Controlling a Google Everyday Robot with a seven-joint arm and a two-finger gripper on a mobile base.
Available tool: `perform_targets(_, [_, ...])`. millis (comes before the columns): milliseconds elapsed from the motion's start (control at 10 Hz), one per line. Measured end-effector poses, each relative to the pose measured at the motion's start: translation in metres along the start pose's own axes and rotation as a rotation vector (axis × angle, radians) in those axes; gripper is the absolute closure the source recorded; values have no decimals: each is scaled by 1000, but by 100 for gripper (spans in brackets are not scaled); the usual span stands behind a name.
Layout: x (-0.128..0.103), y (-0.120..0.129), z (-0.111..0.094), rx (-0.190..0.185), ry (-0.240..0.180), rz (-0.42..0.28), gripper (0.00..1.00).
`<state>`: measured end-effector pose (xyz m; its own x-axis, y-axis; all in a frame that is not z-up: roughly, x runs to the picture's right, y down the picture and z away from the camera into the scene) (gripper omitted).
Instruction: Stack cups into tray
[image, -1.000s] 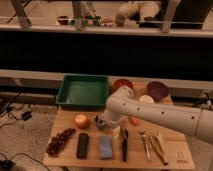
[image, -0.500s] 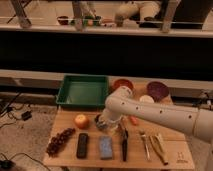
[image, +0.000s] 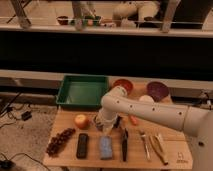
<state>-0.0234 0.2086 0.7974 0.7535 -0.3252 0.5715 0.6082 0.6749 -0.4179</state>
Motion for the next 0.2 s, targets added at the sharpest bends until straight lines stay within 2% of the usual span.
perform_targets(100, [-1, -3, 3, -2, -5, -5, 50])
perform_targets(200, [-1, -3, 5, -2, -5, -6, 62])
